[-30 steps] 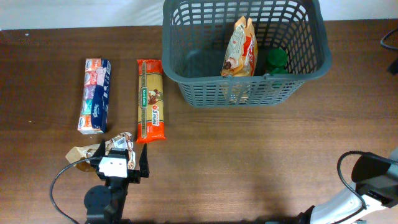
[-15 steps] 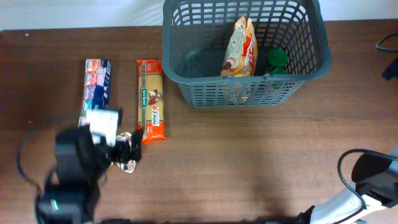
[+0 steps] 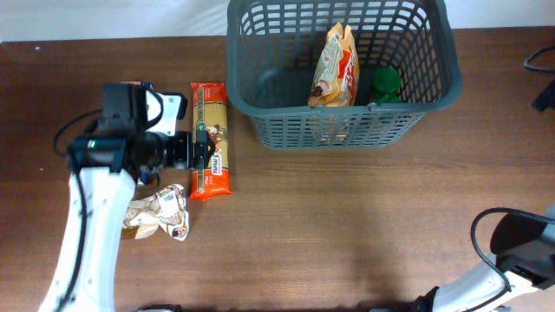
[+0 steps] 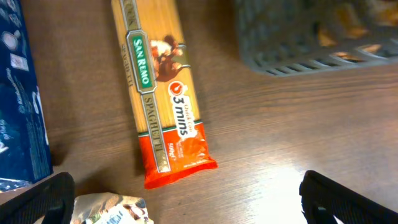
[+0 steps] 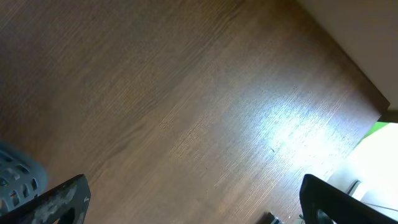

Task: Pack container
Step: 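Move the left gripper over the red San Remo spaghetti packet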

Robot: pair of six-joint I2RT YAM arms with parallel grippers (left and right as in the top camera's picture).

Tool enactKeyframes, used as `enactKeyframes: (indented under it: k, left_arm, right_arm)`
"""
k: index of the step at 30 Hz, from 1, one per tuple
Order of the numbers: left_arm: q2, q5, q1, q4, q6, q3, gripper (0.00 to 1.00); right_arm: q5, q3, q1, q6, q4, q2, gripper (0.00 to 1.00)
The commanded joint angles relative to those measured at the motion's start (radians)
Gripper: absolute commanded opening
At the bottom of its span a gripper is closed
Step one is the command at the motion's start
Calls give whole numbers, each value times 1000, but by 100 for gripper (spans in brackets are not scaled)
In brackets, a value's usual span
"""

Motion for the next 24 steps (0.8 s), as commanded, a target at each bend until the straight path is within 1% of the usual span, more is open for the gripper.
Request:
enactKeyframes:
  k: [1,3,5,7,13,16,19,24]
  left_arm:
    - [54,-31,5,-2,-33,57,99]
    - [79,-58,5,0,-64,78,99]
    - [102,-139,5,-3,-118,93,99]
    - [111,-177,5,-2,-122,93,99]
    - [121,-175,5,51,-123,90,99]
    - [121,-113,4,100,-124,89,99]
    - [132,-134,-9,107,-119,89,99]
    - [198,-181,-39,109,-127,89,99]
  right_arm:
    - [16,-3,-4,13,0,0,99]
    - [16,-3,-4,13,0,0,99]
    - [16,-3,-4,13,1,0,99]
    - [16,-3,-4,13,1,0,99]
    - [16,-3,-4,13,0,0,99]
    - [16,-3,-4,13,1,0,99]
    - [16,-3,-4,13,0,0,99]
    - [16,-3,-4,13,0,0,99]
